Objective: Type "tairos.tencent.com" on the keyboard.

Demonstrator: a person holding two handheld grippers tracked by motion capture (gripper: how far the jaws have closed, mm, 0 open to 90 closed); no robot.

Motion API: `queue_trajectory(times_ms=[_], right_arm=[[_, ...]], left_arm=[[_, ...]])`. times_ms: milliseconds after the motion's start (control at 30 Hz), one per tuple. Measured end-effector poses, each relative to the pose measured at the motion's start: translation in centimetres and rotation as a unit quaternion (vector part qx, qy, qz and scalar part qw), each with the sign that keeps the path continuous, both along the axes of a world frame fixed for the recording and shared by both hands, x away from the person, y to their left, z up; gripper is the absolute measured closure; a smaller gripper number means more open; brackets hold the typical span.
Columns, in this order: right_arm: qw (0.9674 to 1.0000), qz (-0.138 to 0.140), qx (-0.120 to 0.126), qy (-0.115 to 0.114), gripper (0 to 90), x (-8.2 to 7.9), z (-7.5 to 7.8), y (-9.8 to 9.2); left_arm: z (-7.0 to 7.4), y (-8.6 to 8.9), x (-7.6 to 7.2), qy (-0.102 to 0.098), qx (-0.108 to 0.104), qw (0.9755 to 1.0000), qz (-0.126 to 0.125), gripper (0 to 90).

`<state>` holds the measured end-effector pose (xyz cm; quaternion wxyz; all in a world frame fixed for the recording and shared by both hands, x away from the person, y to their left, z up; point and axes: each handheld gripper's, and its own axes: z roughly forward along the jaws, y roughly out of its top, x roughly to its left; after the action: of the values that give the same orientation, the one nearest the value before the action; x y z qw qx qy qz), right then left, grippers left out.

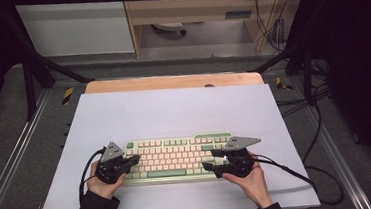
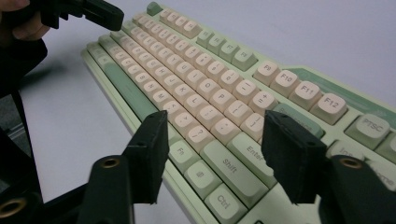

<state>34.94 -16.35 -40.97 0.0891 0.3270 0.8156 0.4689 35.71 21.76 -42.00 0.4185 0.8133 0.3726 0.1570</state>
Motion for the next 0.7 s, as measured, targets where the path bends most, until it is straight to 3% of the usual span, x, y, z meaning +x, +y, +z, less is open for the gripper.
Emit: queue_trajectory(times_ms=[400, 700], right_arm=[[0.9998, 0.018, -0.009, 0.004, 65.6, 0.7, 0.4, 2.9], [0.9998, 0.018, -0.010, 0.010, 74.9, 1.4, 0.3, 4.7]], left_arm=[[0.0, -0.1, 0.0, 0.001, 0.000, 1.0000, -0.002, 90.0], [0.0, 0.0, 0.0, -0.001, 0.000, 1.0000, -0.002, 90.0]])
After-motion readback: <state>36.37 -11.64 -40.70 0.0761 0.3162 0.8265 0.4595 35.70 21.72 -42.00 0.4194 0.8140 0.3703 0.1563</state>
